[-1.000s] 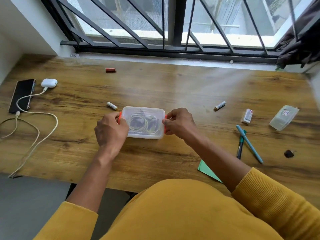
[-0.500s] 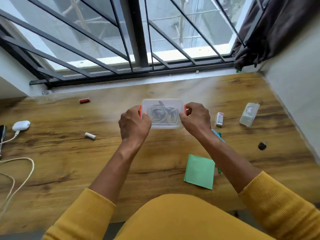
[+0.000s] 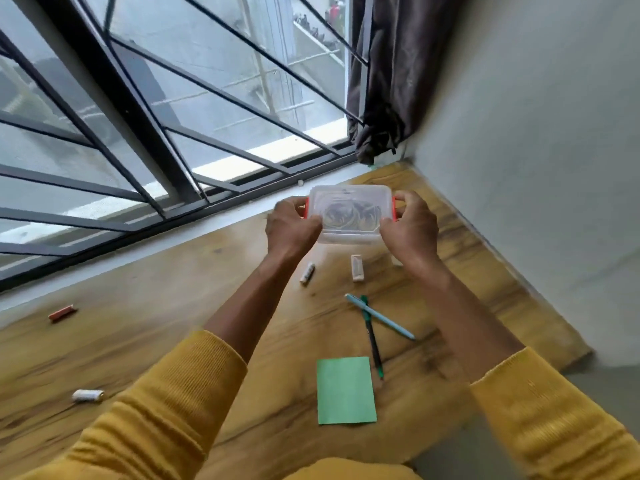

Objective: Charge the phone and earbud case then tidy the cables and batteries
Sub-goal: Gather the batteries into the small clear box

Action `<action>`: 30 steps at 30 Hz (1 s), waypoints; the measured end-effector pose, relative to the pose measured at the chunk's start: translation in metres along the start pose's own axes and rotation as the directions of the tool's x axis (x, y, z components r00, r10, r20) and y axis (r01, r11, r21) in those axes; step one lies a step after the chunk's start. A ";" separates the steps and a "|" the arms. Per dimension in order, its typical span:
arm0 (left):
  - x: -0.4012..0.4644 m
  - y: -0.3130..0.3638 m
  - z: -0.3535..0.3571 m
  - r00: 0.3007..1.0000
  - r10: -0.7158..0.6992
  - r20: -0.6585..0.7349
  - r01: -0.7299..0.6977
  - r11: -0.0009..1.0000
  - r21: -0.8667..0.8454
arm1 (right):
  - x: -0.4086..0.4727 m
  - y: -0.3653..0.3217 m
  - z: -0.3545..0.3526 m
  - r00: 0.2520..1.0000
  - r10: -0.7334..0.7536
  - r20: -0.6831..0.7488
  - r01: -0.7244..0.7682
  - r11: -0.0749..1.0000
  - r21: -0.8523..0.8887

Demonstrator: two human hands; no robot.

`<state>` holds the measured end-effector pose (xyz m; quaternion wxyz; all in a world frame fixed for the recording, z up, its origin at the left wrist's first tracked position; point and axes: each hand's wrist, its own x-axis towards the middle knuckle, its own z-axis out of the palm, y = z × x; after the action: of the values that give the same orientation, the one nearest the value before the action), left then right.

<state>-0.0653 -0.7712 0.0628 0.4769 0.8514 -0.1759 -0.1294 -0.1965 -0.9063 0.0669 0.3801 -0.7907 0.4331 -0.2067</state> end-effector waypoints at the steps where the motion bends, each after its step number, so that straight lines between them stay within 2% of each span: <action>1: 0.011 0.007 0.009 1.000 -0.001 0.026 0.002 1.000 -0.022 | 0.008 0.004 -0.006 1.000 0.020 -0.011 -0.019 1.000 0.014; 8: 0.073 0.064 0.067 0.971 0.100 0.218 -0.089 0.994 -0.060 | 0.066 0.019 -0.034 0.982 0.108 -0.153 -0.090 0.989 0.118; 10: 0.088 0.075 0.083 0.951 0.131 0.281 -0.119 0.991 -0.058 | 0.080 0.025 -0.037 0.980 0.131 -0.151 -0.115 0.987 0.109; 18: 0.127 0.076 0.142 0.885 0.092 0.457 -0.102 0.995 -0.002 | 0.115 0.064 -0.035 0.963 0.262 -0.057 -0.256 0.962 0.093; 25: 0.145 0.053 0.176 0.874 0.047 0.484 -0.057 0.998 0.007 | 0.127 0.087 -0.028 0.957 0.291 -0.003 -0.289 0.951 0.110; 30: 0.148 0.050 0.181 0.868 0.047 0.494 -0.073 0.997 0.034 | 0.126 0.097 -0.029 0.957 0.289 -0.021 -0.283 0.949 0.135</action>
<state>-0.0105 -0.9972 0.0053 0.3977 0.7965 -0.3214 -0.3228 -0.1987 -1.0576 0.0095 0.4482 -0.6885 0.5363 -0.1936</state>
